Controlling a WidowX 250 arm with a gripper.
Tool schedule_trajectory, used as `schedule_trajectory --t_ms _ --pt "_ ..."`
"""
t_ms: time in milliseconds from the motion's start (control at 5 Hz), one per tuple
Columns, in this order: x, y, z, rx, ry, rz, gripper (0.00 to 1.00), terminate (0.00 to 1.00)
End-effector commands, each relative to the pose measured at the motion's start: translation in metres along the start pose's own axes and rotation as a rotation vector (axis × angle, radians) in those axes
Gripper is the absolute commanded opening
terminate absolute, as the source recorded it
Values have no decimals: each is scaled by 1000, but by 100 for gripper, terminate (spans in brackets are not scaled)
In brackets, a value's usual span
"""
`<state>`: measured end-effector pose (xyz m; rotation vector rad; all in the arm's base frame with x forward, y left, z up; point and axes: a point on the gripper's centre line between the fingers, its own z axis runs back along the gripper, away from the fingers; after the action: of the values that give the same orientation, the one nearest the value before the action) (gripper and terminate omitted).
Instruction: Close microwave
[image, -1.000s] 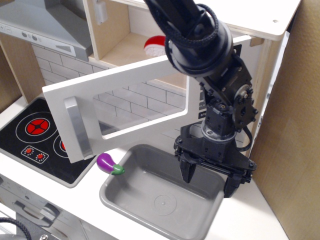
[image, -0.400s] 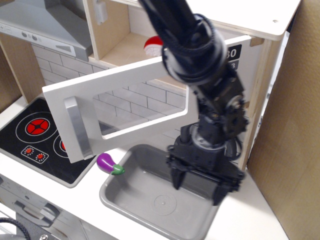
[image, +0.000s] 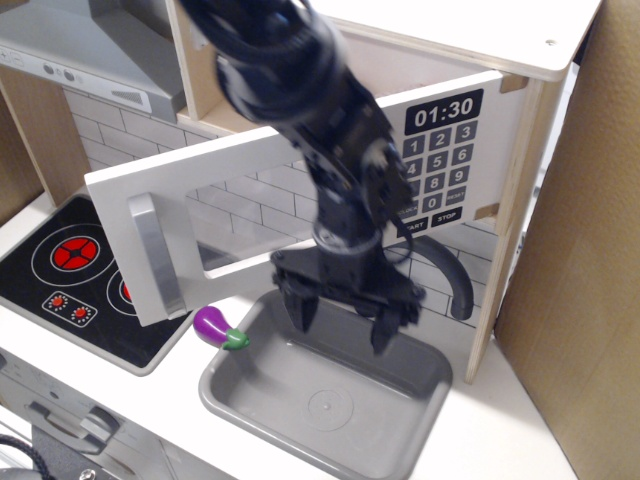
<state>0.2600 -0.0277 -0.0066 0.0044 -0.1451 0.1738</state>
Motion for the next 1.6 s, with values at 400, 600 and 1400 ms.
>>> schedule_trajectory --t_ms 400,600,1400 --pt "57 42 36 -10 -197 17 100 0" --pt "69 47 39 -43 -226 8 100 0" --pt "119 59 36 -29 -303 99 100 0"
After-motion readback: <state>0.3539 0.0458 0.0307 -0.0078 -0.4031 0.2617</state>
